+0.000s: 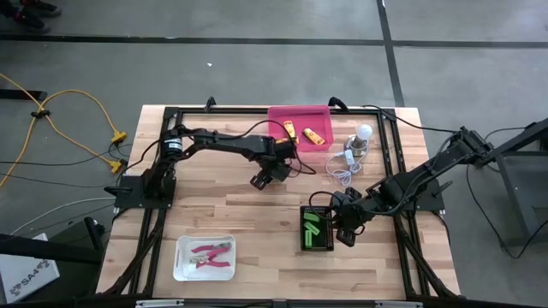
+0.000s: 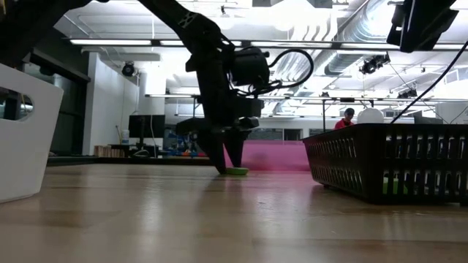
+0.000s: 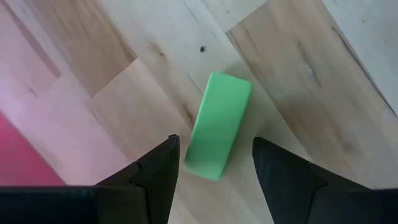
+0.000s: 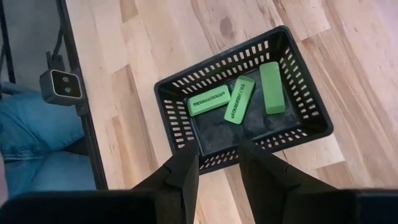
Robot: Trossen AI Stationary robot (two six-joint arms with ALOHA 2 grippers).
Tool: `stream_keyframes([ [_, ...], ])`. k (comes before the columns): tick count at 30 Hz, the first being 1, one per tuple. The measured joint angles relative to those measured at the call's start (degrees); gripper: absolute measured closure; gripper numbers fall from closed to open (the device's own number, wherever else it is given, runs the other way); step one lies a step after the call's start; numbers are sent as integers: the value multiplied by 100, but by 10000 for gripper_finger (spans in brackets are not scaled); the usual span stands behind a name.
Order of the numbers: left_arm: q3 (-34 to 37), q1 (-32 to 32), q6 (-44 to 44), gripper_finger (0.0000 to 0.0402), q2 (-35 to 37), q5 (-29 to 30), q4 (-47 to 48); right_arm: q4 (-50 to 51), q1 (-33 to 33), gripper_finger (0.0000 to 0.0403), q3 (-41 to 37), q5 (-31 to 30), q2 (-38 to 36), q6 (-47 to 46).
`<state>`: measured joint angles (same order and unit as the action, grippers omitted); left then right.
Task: Pick & Place School Supplies
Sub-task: Put the green eraser into the black bin
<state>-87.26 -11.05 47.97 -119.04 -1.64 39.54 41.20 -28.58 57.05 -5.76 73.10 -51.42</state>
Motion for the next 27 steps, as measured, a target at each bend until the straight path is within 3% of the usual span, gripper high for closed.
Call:
stream_keyframes([
  [11, 2, 3, -2, 207, 0, 1, 18, 8, 0, 300, -2, 0, 0, 2],
  [27, 13, -4, -198, 287, -4, -164, 71, -108, 0, 300, 0, -2, 0, 3],
])
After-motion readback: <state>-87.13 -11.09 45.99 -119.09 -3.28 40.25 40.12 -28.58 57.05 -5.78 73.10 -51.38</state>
